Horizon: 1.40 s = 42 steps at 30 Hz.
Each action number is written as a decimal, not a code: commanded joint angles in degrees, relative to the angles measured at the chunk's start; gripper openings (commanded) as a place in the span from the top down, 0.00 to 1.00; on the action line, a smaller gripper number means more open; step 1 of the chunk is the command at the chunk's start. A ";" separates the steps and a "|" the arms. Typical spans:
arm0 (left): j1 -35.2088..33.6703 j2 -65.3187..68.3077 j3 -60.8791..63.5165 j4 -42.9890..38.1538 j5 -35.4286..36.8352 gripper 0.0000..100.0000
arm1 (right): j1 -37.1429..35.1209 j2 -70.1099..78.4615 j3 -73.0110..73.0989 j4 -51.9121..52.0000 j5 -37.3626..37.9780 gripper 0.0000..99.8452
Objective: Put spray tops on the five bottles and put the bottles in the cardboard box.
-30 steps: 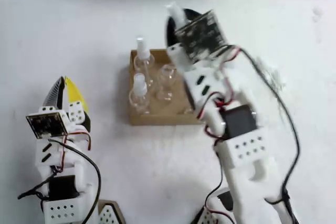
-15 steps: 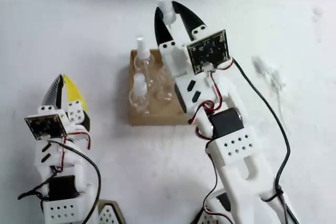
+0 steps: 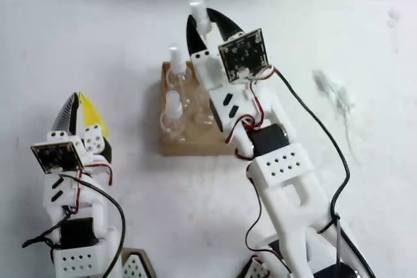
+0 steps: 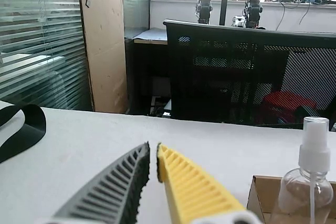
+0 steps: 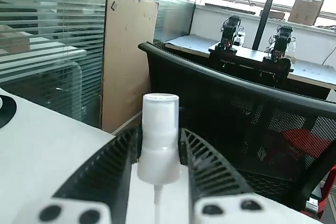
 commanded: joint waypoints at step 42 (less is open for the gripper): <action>0.13 -0.84 -1.05 -1.76 -0.79 0.97 | 2.86 -0.57 27.69 -25.80 -10.02 0.98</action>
